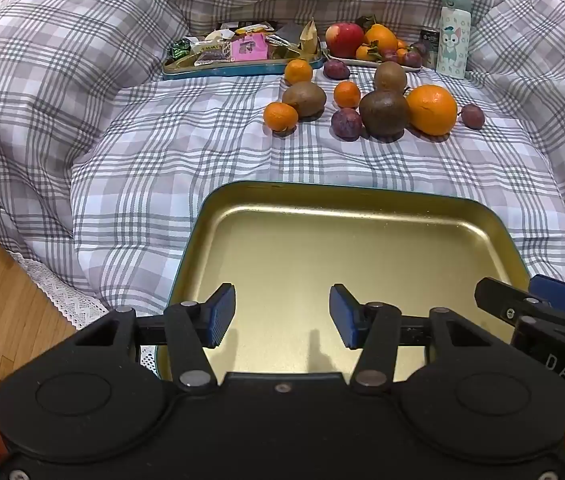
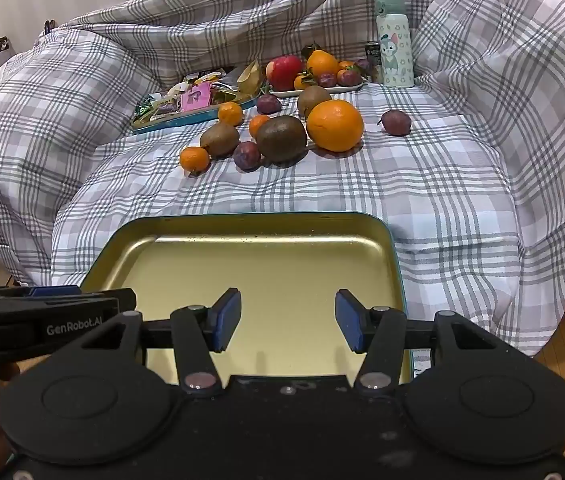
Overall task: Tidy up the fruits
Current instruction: 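Move both grippers from the gold tray toward the fruit spread, then grasp a small tangerine with the left gripper while the right grasps a large orange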
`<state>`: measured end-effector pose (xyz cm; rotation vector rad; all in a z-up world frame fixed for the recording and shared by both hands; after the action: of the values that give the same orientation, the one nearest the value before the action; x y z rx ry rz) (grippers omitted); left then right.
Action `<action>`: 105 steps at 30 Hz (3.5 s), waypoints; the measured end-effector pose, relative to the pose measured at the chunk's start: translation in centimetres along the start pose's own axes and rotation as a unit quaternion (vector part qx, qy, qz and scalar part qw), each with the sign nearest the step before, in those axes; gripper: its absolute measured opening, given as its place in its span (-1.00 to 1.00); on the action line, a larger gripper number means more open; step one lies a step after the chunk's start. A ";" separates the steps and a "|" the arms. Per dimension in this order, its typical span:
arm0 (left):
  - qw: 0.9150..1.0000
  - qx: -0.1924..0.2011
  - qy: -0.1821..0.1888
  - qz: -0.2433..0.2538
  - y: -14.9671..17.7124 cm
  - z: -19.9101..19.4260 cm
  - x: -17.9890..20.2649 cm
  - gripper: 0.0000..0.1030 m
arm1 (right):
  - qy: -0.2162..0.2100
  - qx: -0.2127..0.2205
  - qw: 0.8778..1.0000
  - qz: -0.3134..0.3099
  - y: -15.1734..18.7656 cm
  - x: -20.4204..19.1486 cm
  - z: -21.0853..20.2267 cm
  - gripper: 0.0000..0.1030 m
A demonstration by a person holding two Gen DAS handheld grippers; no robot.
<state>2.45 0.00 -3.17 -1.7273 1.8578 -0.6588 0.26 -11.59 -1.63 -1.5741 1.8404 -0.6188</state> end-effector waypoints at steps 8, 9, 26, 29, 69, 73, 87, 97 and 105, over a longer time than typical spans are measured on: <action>1.000 0.001 0.000 -0.001 0.0 0.0 0.0 0.12 | 0.000 0.000 1.000 0.000 0.0 -0.1 0.0 0.07; 1.000 0.000 0.000 -0.001 0.0 0.0 0.0 0.12 | 0.000 0.000 1.000 0.000 0.0 0.0 0.0 0.07; 1.000 -0.004 -0.007 0.001 0.2 0.3 -0.6 0.12 | -0.001 -0.006 1.000 0.001 0.0 0.2 0.1 0.07; 1.000 -0.010 -0.010 0.002 0.2 0.1 -0.2 0.12 | -0.001 -0.009 1.000 0.002 0.1 0.3 0.2 0.07; 0.999 -0.026 0.033 -0.012 -5.5 3.2 -0.7 0.08 | 0.024 0.001 1.000 -0.016 -4.6 2.4 4.3 0.05; 0.999 -0.012 0.033 -0.015 -6.7 4.0 -1.0 0.09 | 0.021 -0.010 1.000 -0.021 -5.5 2.5 5.9 0.05; 0.999 -0.009 0.040 -0.003 -11.0 8.7 -1.5 -0.04 | 0.036 -0.021 0.999 -0.008 -9.2 3.4 10.5 0.04; 0.999 0.004 0.048 0.023 -13.6 12.2 -1.6 -0.04 | 0.039 -0.035 0.999 0.014 -11.3 4.0 13.7 0.04; 0.997 0.016 0.048 0.059 -15.2 14.5 -1.0 -0.04 | 0.023 -0.035 0.999 0.026 -12.3 4.0 15.6 0.04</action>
<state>23.50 -0.15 -3.98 -1.5780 1.9867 -0.7325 19.65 -16.98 -4.35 -1.5622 1.9509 -0.5778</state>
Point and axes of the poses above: each gripper's, at about its wrist camera, not at the fingertips, and z roughly the way its jaws point, x to its right, y to its underside, the point moved 4 cm from there along z, roughly the way its jaws point, and after that the axes turned 4 degrees about x, right-handed, at the moved point
